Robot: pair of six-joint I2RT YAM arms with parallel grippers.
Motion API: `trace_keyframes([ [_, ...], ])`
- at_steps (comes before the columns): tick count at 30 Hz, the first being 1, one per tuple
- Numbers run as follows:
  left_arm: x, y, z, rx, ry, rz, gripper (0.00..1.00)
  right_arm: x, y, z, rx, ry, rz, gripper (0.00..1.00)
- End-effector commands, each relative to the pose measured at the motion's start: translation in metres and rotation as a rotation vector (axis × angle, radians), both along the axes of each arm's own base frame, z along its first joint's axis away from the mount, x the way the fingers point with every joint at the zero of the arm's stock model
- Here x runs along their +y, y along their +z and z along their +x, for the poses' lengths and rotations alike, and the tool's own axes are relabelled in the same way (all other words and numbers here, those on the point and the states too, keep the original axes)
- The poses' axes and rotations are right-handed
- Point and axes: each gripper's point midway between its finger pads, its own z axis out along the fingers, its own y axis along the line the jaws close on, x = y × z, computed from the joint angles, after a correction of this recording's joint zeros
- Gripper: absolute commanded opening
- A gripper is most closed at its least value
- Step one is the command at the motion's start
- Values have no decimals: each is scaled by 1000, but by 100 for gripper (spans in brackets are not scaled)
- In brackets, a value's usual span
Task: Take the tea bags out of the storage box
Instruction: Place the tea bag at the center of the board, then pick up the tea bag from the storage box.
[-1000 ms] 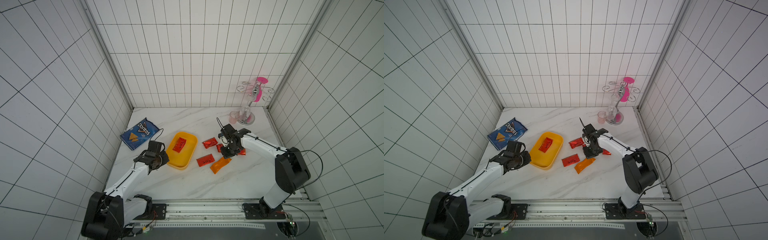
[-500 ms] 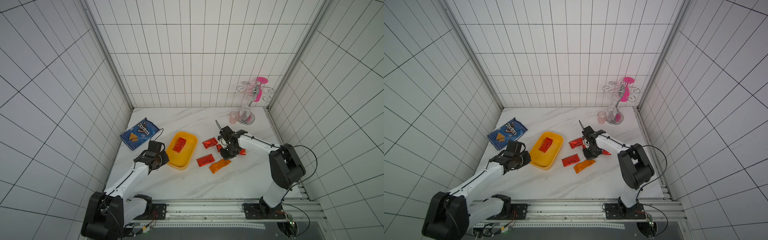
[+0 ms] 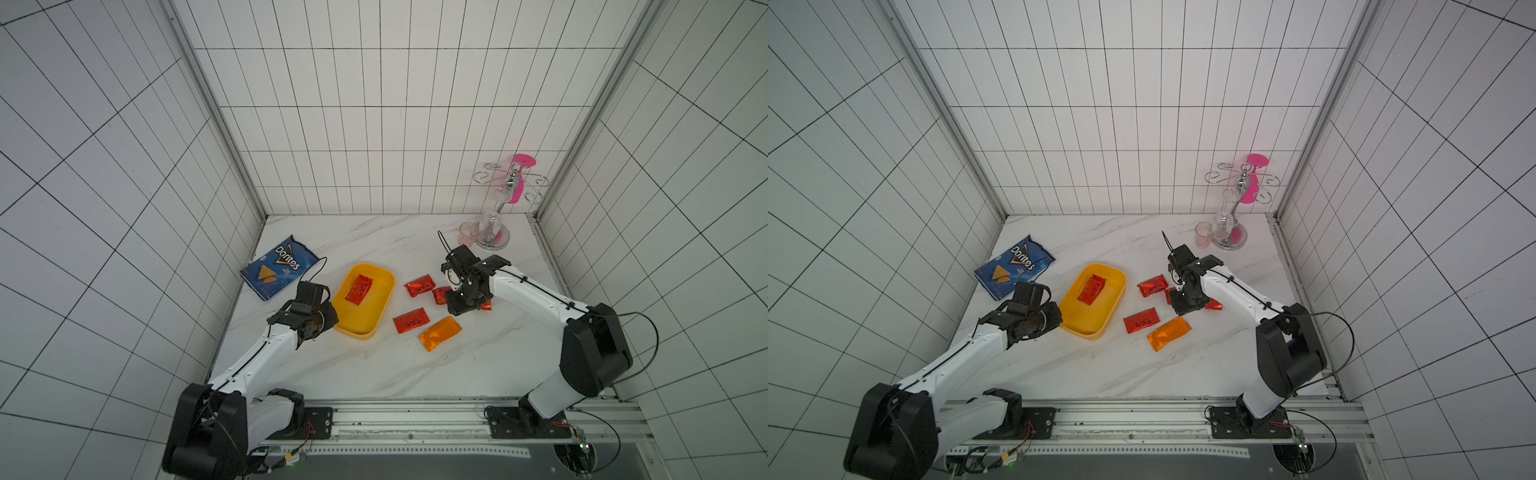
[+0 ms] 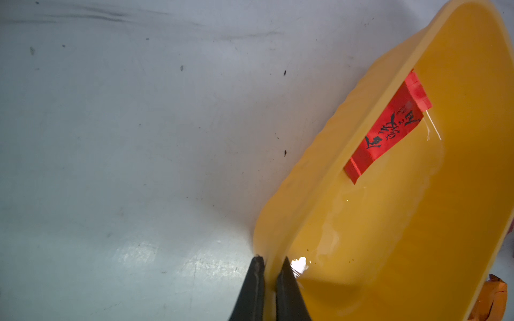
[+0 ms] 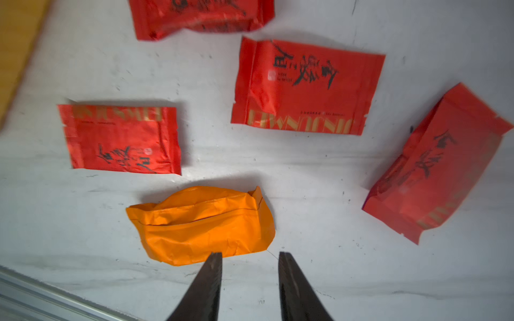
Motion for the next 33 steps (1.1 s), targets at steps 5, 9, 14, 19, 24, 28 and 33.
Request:
trace_keyframes([
  [5, -4, 7, 6, -51, -19, -11, 0, 122, 81, 15, -120, 118, 306, 39],
  [9, -4, 8, 5, -53, -23, -10, 0, 183, 85, 29, -129, 150, 368, 43],
  [14, -4, 7, 6, -53, -24, -6, 0, 232, 65, 53, -163, 175, 336, 45],
  [19, -5, 7, 6, -51, -25, -4, 0, 257, 32, 64, -153, 195, 291, 44],
  [24, -4, 7, 5, -51, -24, -4, 0, 261, 5, 87, -205, 188, 204, 44],
  [28, -5, 7, 6, -50, -24, -4, 0, 256, -11, 105, -256, 164, 130, 44],
  [33, -5, 6, 6, -49, -24, -4, 0, 258, -22, 117, -241, 156, 145, 43],
])
